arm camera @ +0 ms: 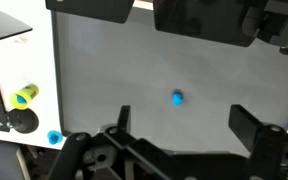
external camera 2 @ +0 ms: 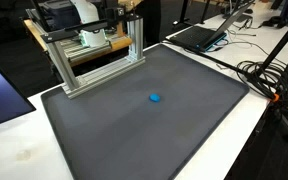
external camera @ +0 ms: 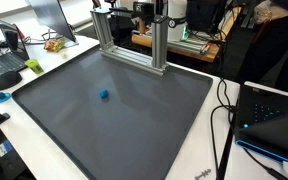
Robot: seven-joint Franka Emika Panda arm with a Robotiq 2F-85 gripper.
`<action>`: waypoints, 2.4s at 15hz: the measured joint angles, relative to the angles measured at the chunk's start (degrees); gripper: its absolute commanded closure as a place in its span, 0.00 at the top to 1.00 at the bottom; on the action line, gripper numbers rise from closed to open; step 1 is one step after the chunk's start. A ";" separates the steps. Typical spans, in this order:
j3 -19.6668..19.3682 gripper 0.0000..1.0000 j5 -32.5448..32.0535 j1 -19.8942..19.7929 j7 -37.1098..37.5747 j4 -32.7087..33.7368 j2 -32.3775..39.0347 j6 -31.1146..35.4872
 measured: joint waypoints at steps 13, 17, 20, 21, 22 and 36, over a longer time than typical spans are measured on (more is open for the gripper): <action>0.19 1.00 0.00 -0.02 0.20 -0.08 -0.04 -0.01; 3.71 1.00 -0.01 -0.10 4.38 -2.08 -1.97 -0.43; 7.40 1.00 -0.23 -0.09 9.54 -4.45 -4.68 -2.70; 8.42 1.00 -0.23 -0.08 11.00 -5.25 -5.64 -3.50; 9.35 1.00 -0.24 -0.06 12.16 -6.09 -6.52 -4.19; 16.14 1.00 -0.44 1.74 22.67 -13.45 -10.75 -3.43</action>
